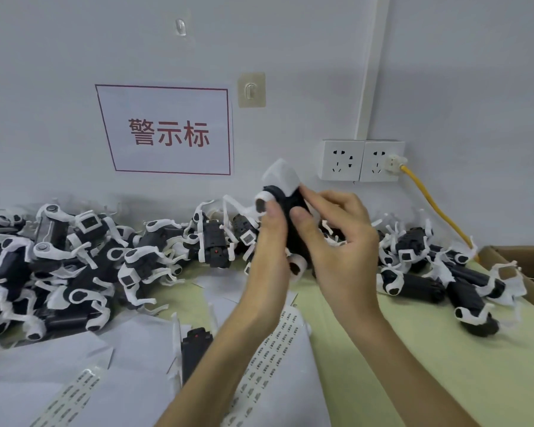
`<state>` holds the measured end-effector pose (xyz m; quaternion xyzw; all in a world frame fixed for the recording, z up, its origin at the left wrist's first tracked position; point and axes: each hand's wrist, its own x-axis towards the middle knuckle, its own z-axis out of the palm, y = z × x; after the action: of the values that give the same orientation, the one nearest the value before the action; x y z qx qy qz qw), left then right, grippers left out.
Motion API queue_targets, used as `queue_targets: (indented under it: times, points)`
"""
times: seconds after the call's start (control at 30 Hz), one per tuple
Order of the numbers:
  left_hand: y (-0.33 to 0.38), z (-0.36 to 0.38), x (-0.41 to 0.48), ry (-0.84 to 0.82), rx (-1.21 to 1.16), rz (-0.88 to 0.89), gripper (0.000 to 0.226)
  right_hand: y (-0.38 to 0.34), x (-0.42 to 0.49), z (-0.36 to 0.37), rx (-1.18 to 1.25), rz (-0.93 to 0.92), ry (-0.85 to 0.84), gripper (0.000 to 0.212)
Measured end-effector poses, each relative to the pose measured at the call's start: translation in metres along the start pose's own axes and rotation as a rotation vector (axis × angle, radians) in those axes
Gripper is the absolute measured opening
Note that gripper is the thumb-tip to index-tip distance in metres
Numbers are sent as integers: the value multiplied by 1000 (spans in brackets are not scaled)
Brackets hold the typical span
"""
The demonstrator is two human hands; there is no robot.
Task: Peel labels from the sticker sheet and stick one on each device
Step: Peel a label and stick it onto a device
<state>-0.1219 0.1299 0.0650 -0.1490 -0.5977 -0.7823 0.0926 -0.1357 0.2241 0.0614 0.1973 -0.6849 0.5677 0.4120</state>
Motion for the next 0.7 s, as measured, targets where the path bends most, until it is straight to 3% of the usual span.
queue_targets:
  times: [0.07,0.13,0.27,0.33,0.4,0.47,0.53,0.57,0.6,0.7]
  points:
    - [-2,2,-1,-5,18,-27,75,3,0,-1,-34,0,31,32]
    - [0,-1,-1,79,-25,-30,72,4,-1,0,-91,-46,-51,36]
    - [12,-15,7,368,-70,80,60,0,-10,13,-239,-211,-515,60]
    - [16,-26,11,475,-161,56,54,-1,-13,16,-187,-185,-682,59]
    - [19,-33,13,538,-237,-29,55,2,-8,11,-17,-74,-704,48]
    - [20,-40,16,516,-299,-112,55,9,1,0,103,54,-567,39]
    - [21,-48,17,441,-276,-171,50,26,7,-11,-29,152,-468,27]
    - [21,-52,17,398,-241,-194,42,39,9,-16,-195,198,-501,18]
    - [20,-56,18,356,-209,-217,34,51,9,-19,-369,270,-603,10]
    - [14,-65,20,261,-183,-286,17,82,-5,-22,-645,575,-1044,30]
